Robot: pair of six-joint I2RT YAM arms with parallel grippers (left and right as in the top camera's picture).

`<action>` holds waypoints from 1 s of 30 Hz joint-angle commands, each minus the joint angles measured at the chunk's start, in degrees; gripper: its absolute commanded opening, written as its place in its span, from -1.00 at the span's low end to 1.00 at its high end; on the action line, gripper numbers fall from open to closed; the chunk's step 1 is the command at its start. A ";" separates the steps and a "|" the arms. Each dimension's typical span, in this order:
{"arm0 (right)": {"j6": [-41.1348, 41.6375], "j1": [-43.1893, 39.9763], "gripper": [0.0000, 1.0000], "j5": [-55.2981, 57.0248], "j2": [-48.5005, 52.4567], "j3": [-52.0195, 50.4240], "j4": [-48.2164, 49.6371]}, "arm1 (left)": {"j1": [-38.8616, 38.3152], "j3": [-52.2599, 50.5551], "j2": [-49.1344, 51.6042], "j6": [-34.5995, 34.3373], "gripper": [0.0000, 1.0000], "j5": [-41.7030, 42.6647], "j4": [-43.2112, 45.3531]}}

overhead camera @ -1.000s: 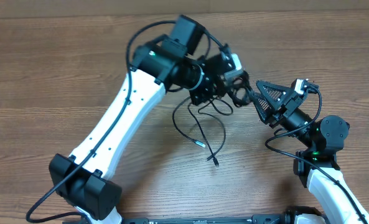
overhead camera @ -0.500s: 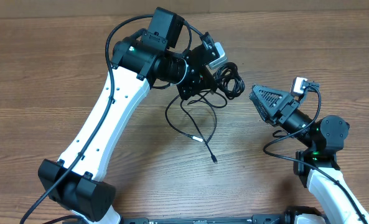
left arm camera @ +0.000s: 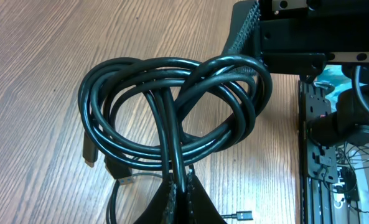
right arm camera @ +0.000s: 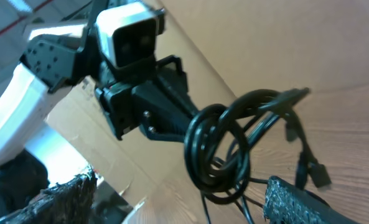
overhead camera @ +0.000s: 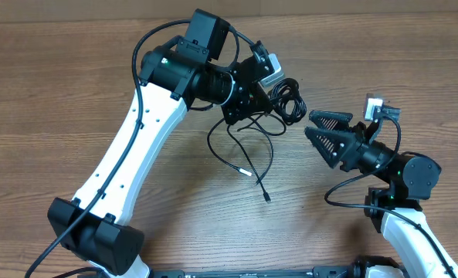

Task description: Untangle cables

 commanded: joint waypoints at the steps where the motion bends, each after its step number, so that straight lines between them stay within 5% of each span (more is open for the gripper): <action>1: -1.81 0.22 0.66 -1.88 -0.13 1.18 0.37 | -1.31 0.50 -1.99 1.73 -0.91 2.43 0.28; 10: -4.61 0.22 0.19 -1.77 -0.13 1.18 -0.04 | -5.57 0.50 -1.99 1.77 -0.91 2.32 0.68; 14: -6.21 0.20 -0.31 -1.75 -0.13 1.18 -3.08 | -5.73 0.50 -1.99 1.77 -0.92 2.32 0.68; 17: -6.21 0.20 -0.89 -1.77 -0.13 1.18 -3.93 | -5.70 0.50 -1.99 1.79 -0.91 2.23 0.66; 25: -16.41 0.20 -0.92 -7.78 -0.13 1.18 -3.96 | -5.60 0.50 -1.99 1.70 -0.91 -5.18 0.39; 28: -22.71 0.20 -0.92 -11.52 -0.13 1.18 -3.98 | -5.49 0.50 -1.99 1.70 -0.57 -5.18 0.39; 30: -27.23 0.20 -0.92 -14.16 -0.13 1.18 -4.11 | -5.11 0.50 -1.99 1.66 0.25 -5.16 0.39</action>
